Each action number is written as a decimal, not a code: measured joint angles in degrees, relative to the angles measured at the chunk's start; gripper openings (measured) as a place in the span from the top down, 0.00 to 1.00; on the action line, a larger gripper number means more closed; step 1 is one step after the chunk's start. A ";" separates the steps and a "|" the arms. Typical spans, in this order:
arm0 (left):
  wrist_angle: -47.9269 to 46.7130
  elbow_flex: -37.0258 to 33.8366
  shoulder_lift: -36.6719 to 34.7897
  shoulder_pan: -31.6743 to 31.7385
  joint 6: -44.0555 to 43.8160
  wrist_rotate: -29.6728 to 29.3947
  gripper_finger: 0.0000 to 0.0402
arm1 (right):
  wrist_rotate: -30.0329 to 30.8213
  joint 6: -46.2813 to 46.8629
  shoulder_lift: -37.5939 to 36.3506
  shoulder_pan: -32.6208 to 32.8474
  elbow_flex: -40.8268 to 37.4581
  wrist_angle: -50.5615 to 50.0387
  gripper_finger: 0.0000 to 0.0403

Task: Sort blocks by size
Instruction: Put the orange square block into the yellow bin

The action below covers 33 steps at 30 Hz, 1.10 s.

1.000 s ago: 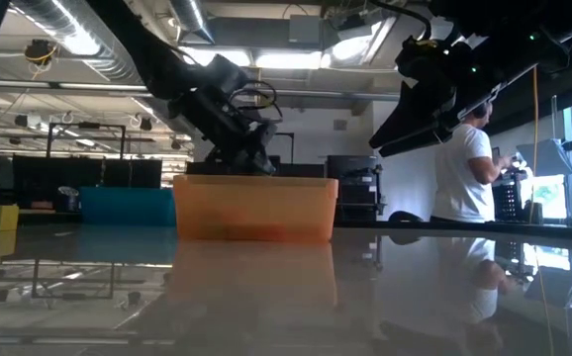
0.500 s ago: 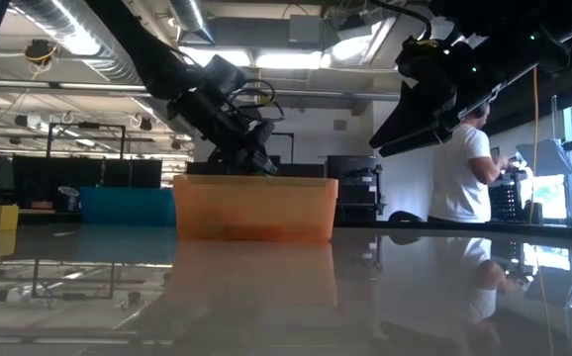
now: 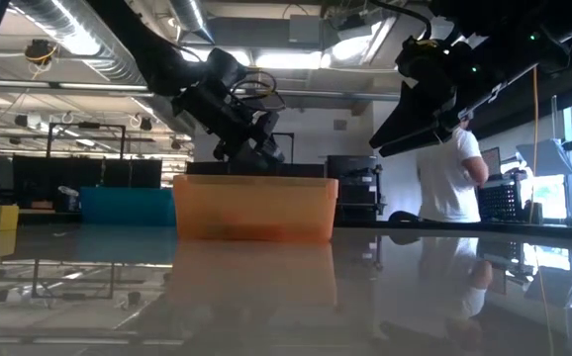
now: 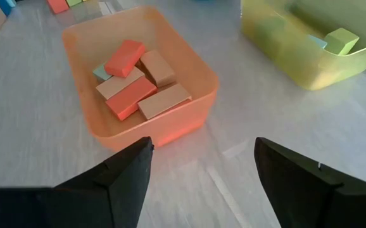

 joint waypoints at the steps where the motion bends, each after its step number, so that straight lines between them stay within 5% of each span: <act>1: -0.19 0.02 0.00 -0.07 0.18 0.00 0.34 | 0.00 0.00 0.00 0.00 0.00 0.01 0.32; 8: -8.48 0.00 -2.75 -1.43 6.30 0.23 0.34 | -0.89 0.03 0.00 0.00 0.00 -0.27 0.32; 16: -33.13 0.02 -18.41 -10.88 6.80 -0.81 0.34 | -2.12 0.04 0.00 0.00 0.00 -0.33 0.32; 24: -59.16 0.02 -31.52 -24.58 -11.70 -6.09 0.34 | -2.14 0.09 0.00 0.00 0.00 -0.17 0.32; 33: -77.52 -3.00 -32.57 -31.85 -30.79 -7.08 0.34 | -3.63 0.98 0.00 0.02 0.00 -0.39 0.32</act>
